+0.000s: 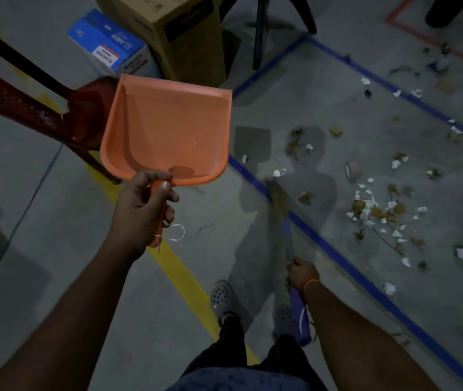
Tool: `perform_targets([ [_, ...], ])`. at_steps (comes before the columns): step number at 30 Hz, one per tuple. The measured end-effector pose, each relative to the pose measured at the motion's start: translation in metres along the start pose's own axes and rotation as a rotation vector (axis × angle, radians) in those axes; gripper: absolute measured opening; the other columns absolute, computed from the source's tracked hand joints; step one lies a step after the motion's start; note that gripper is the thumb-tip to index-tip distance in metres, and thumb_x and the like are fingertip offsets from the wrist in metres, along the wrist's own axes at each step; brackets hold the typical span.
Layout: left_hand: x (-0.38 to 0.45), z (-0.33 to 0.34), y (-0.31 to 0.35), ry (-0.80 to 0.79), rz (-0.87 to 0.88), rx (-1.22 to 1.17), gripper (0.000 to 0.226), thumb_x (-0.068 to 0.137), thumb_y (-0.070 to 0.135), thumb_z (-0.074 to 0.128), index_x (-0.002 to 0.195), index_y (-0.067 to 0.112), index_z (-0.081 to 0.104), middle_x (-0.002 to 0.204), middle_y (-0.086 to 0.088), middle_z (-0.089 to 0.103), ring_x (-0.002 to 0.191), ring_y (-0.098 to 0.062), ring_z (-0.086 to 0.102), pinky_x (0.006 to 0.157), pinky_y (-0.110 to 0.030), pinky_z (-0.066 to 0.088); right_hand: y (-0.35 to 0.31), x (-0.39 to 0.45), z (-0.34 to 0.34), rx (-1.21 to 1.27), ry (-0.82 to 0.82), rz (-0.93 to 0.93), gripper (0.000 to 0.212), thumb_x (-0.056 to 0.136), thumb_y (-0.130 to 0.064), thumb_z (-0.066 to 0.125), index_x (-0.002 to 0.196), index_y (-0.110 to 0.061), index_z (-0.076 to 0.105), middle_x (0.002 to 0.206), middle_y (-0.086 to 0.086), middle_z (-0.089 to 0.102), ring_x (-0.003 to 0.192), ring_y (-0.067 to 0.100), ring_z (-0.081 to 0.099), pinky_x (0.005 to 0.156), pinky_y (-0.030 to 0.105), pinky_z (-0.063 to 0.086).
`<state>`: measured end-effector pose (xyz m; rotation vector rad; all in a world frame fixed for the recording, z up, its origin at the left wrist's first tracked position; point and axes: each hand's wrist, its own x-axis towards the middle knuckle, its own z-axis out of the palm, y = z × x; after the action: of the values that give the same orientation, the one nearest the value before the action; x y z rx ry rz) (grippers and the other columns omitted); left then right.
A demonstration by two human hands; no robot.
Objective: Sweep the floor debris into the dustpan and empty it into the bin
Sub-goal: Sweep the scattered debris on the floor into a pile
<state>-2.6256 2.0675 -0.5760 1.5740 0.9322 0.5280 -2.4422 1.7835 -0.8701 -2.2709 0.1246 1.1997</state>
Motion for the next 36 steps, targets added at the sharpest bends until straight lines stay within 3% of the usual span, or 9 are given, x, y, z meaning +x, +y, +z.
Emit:
perform_targets([
  [4, 0.003, 0.019, 0.006, -0.024, 0.018, -0.020, 0.016, 0.107, 0.012, 0.053, 0.120, 0.005, 0.059, 0.084, -0.008, 0.066, 0.052, -0.019, 0.055, 0.048, -0.027, 0.045, -0.024, -0.015, -0.051, -0.043, 0.153, 0.015, 0.024, 0.091, -0.020, 0.058, 0.097, 0.000, 0.069, 0.102, 0.023, 0.068, 0.092, 0.037, 0.064, 0.075, 0.035, 0.047],
  [6, 0.003, 0.028, 0.009, -0.030, 0.031, -0.026, 0.015, 0.107, 0.013, 0.053, 0.119, 0.007, 0.060, 0.084, -0.007, 0.066, 0.053, -0.019, 0.055, 0.048, -0.028, 0.046, -0.020, -0.014, -0.061, -0.035, 0.232, 0.035, 0.028, 0.092, -0.021, 0.057, 0.103, 0.003, 0.068, 0.097, 0.022, 0.068, 0.088, 0.036, 0.064, 0.070, 0.032, 0.044],
  [10, -0.002, 0.046, 0.011, -0.051, 0.038, -0.034, 0.013, 0.107, 0.014, 0.053, 0.117, 0.011, 0.061, 0.083, -0.005, 0.067, 0.054, -0.019, 0.055, 0.051, -0.032, 0.045, -0.004, -0.024, -0.065, 0.010, 0.282, 0.004, 0.027, 0.090, -0.024, 0.057, 0.105, -0.004, 0.066, 0.091, 0.017, 0.068, 0.076, 0.033, 0.065, 0.069, 0.037, 0.055],
  [13, -0.004, 0.055, 0.015, -0.064, 0.021, -0.061, 0.012, 0.107, 0.015, 0.054, 0.115, 0.016, 0.062, 0.083, -0.004, 0.067, 0.053, -0.019, 0.055, 0.056, -0.048, 0.041, 0.015, -0.036, -0.064, 0.028, 0.199, -0.050, 0.024, 0.092, -0.024, 0.054, 0.111, -0.015, 0.065, 0.086, 0.016, 0.069, 0.061, 0.027, 0.066, 0.049, 0.026, 0.051],
  [16, -0.003, 0.061, 0.019, -0.070, 0.022, -0.065, 0.011, 0.107, 0.016, 0.054, 0.113, 0.019, 0.063, 0.083, -0.004, 0.067, 0.053, -0.019, 0.055, 0.057, -0.052, 0.039, 0.039, -0.030, -0.060, -0.029, 0.077, -0.063, 0.043, 0.088, -0.032, 0.055, 0.130, -0.026, 0.059, 0.095, 0.015, 0.073, 0.080, 0.035, 0.070, 0.071, 0.044, 0.060],
  [19, 0.001, 0.063, 0.023, -0.088, 0.031, -0.060, 0.012, 0.107, 0.016, 0.054, 0.115, 0.018, 0.062, 0.084, -0.005, 0.067, 0.054, -0.021, 0.055, 0.058, -0.053, 0.039, 0.058, -0.010, -0.057, -0.118, 0.028, -0.053, 0.044, 0.085, -0.034, 0.056, 0.127, -0.025, 0.062, 0.103, 0.014, 0.072, 0.091, 0.035, 0.069, 0.082, 0.047, 0.057],
  [24, 0.010, 0.053, 0.020, -0.101, 0.048, -0.055, 0.012, 0.107, 0.015, 0.054, 0.115, 0.015, 0.062, 0.084, -0.005, 0.067, 0.054, -0.021, 0.055, 0.059, -0.049, 0.041, 0.033, -0.023, -0.062, -0.147, 0.146, -0.028, 0.028, 0.091, -0.026, 0.054, 0.111, -0.011, 0.067, 0.097, 0.016, 0.070, 0.083, 0.034, 0.067, 0.079, 0.042, 0.057],
  [29, 0.029, 0.036, 0.015, -0.104, 0.042, -0.082, 0.011, 0.107, 0.016, 0.054, 0.112, 0.019, 0.063, 0.084, -0.004, 0.067, 0.054, -0.018, 0.056, 0.054, -0.036, 0.042, -0.001, -0.033, -0.064, -0.067, 0.282, -0.027, 0.022, 0.094, -0.025, 0.053, 0.098, -0.009, 0.067, 0.078, 0.014, 0.068, 0.062, 0.028, 0.067, 0.057, 0.034, 0.057],
  [36, 0.059, 0.020, 0.021, -0.134, 0.053, -0.111, 0.012, 0.107, 0.015, 0.053, 0.116, 0.011, 0.060, 0.084, -0.006, 0.067, 0.055, -0.018, 0.056, 0.048, -0.028, 0.043, -0.063, -0.045, -0.049, -0.005, 0.138, -0.189, 0.012, 0.093, -0.021, 0.053, 0.100, -0.018, 0.063, 0.073, 0.015, 0.068, 0.059, 0.032, 0.067, 0.055, 0.043, 0.059],
])
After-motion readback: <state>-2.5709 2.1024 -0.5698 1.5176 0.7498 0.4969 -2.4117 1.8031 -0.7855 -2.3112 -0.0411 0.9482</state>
